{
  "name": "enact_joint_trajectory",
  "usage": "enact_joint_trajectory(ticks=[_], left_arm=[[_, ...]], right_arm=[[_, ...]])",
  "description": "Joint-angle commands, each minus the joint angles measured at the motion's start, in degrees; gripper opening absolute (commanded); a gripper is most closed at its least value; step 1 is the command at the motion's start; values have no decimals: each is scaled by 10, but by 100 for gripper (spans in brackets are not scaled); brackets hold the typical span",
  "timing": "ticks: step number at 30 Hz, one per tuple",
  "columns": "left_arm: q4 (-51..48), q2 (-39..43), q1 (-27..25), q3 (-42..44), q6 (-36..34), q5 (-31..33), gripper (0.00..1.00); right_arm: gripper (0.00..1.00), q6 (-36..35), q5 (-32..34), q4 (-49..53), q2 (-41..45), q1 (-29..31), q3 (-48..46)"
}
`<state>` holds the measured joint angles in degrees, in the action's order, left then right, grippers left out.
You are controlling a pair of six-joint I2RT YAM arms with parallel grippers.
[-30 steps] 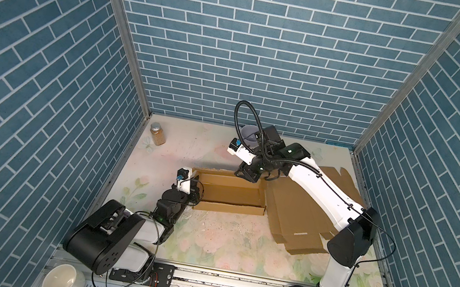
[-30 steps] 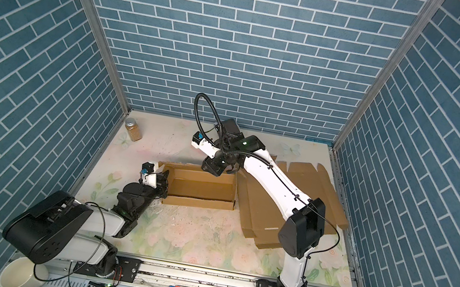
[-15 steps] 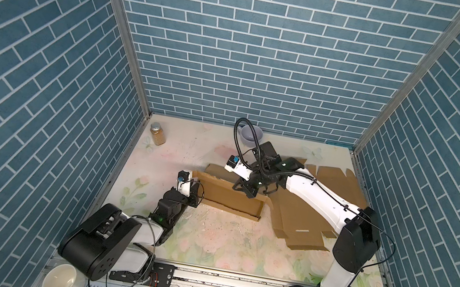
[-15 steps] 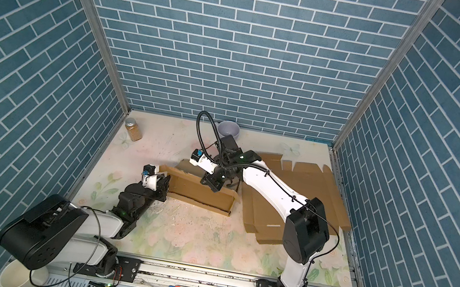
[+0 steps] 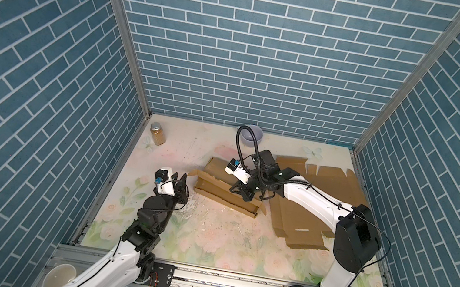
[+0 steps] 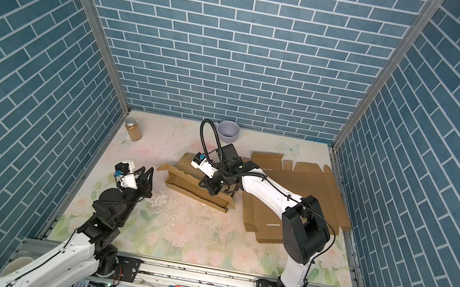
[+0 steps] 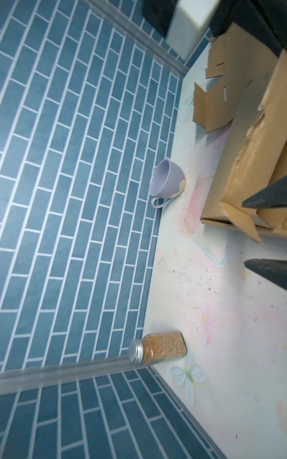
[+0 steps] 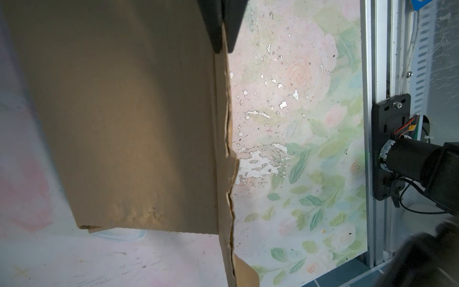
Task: Fold the paper box
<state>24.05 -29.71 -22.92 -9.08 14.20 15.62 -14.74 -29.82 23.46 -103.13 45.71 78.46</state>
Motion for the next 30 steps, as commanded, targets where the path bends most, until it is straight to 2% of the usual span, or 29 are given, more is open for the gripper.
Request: enact_joint_trajectory(ticks=[1,5,9,12,16,19,25,26,28,30], left_arm=[[-167,33,-3,-48,7,56,34],[-226,-33,-3,-141,-17,32,36],[-264,-156,-2,-228,-34,-41,38],[-253,-230,-1,-256,-21,-114,38],[-234,-307,4,-276,4,-186,37],[-210,-354,9,-282,19,-238,36],[-179,-438,17,-282,36,-294,35],[-174,-448,18,-279,40,-295,35],[-167,-462,22,-271,48,-296,34],[-161,-472,24,-262,53,-296,34]], right_arm=[[0,27,-39,-23,-19,6,-29],[0,11,-15,-1,-46,37,-34],[0,5,29,15,-74,53,-27],[19,18,52,11,-80,53,-25],[41,59,24,-12,-50,49,-33],[49,100,-21,-48,-17,36,-58],[53,213,-90,-141,45,-6,-117],[53,241,-84,-162,55,-13,-128],[51,315,-23,-185,67,-25,-144],[49,383,-6,-218,70,-32,-165]])
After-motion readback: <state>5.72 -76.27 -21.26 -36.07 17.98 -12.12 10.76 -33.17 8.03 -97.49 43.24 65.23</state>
